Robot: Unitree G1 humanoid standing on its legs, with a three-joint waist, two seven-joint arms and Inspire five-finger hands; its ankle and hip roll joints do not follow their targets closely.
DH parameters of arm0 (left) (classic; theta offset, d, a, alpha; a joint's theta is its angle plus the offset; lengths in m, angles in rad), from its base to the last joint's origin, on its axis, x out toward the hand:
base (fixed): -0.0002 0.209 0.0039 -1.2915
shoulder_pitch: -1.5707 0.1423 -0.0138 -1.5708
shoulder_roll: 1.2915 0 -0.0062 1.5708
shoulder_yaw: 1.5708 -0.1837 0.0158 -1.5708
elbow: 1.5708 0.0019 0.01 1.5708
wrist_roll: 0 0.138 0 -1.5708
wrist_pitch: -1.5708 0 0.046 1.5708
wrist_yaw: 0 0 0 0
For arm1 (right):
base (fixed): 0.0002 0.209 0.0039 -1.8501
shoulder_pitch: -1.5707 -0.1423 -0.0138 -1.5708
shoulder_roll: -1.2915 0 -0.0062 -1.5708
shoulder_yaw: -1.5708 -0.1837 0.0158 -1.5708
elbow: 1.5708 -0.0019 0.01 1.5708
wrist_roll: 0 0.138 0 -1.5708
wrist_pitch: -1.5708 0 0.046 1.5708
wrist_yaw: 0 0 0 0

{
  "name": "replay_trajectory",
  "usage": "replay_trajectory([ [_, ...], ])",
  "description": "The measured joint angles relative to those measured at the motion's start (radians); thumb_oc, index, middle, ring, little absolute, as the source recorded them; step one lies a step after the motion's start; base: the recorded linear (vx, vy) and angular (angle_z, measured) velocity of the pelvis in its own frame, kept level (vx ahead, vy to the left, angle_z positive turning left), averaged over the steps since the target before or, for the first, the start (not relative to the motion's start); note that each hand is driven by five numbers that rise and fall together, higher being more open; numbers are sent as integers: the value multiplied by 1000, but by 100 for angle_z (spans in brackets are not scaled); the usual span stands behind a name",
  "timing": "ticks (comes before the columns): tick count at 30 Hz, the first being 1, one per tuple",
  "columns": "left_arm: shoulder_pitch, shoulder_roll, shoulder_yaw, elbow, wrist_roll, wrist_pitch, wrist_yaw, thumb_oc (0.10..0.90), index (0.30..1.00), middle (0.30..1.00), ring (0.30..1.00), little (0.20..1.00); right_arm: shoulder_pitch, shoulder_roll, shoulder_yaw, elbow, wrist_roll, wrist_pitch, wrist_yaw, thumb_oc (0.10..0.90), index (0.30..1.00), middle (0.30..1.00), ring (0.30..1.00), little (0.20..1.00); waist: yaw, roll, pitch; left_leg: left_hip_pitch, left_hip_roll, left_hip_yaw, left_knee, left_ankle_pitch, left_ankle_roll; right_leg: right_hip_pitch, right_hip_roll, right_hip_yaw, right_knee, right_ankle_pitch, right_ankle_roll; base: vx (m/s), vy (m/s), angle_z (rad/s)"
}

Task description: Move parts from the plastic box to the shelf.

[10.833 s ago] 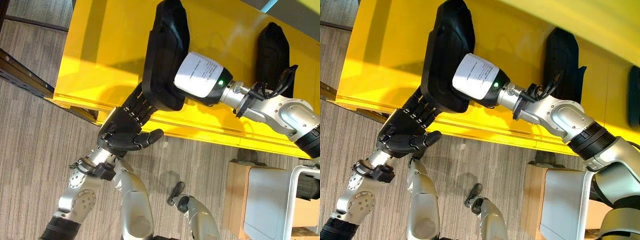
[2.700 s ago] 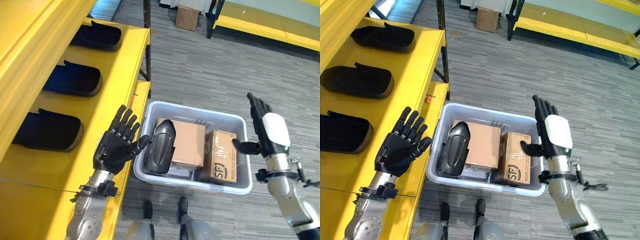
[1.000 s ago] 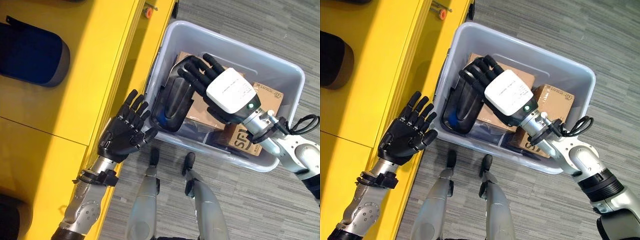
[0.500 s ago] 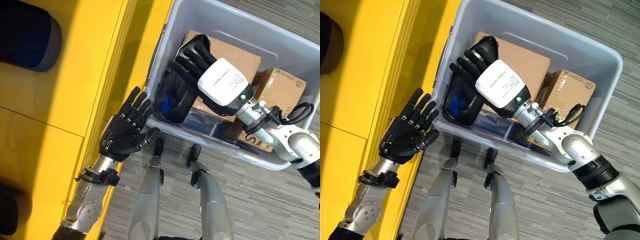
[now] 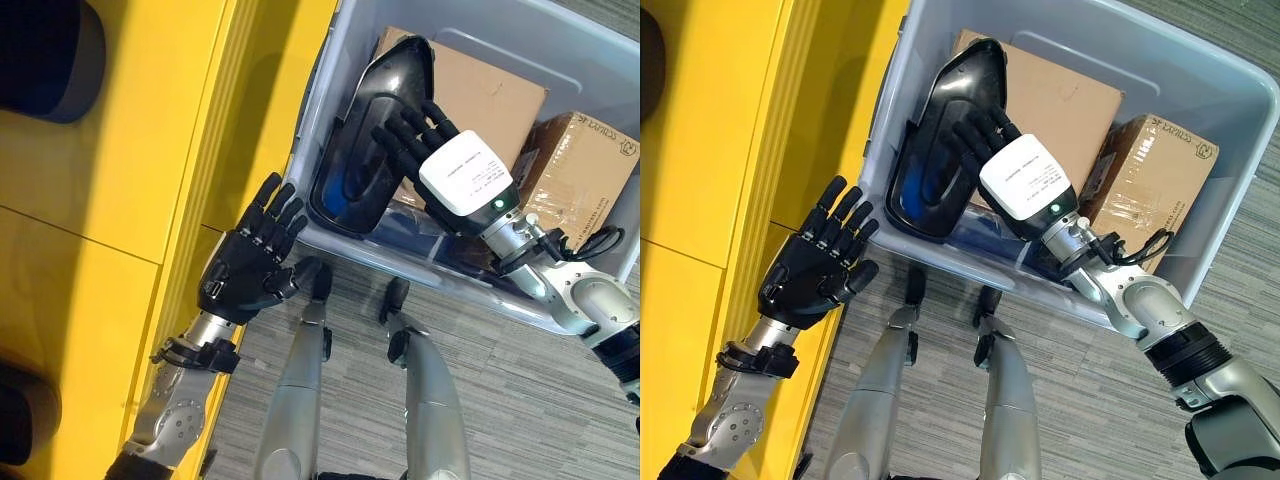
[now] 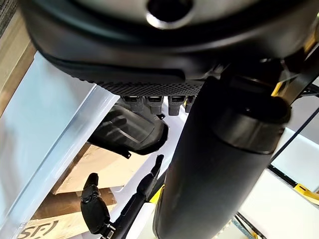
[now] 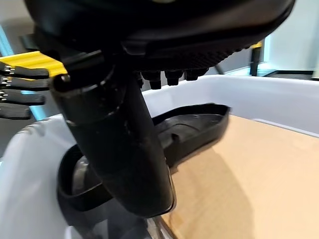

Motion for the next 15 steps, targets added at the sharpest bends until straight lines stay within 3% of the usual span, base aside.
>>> replay_trajectory([
  [9,-5,0,-9,0,0,-1,2,900,1000,1000,1000,1000,-30,-1,9,0,-2,-18,3,900,1000,1000,1000,1000,-9,5,0,-31,0,7,18,-4,-3,-32,-1,6,12,-3,3,1,2,-1],
  [15,-26,0,-10,1,0,-14,3,900,1000,1000,1000,1000,-154,-7,97,22,-7,-17,10,900,1000,1000,1000,1000,8,9,0,-104,-1,4,71,-15,-4,-101,-5,7,61,-12,-4,1,-4,1],
])
